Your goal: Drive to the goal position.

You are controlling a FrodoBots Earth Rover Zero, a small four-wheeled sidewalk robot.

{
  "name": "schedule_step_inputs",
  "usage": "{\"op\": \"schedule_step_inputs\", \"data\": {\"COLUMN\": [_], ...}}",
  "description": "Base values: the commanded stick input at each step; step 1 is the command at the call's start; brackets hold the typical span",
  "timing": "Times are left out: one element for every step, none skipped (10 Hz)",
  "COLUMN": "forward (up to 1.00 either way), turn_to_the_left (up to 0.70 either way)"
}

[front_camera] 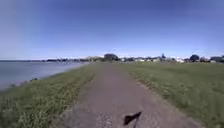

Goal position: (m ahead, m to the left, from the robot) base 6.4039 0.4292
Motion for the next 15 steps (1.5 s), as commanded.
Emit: {"op": "schedule_step_inputs", "data": {"forward": [0.70, 0.70, 0.70, 0.70, 0.70, 0.70, 0.70, 0.70, 0.70, 0.70, 0.70, 0.70, 0.70, 0.70, 0.70], "turn_to_the_left": [0.00, 0.00, 0.00, 0.00, 0.00, 0.00, 0.00, 0.00, 0.00, 0.00, 0.00, 0.00, 0.00, 0.00, 0.00]}}
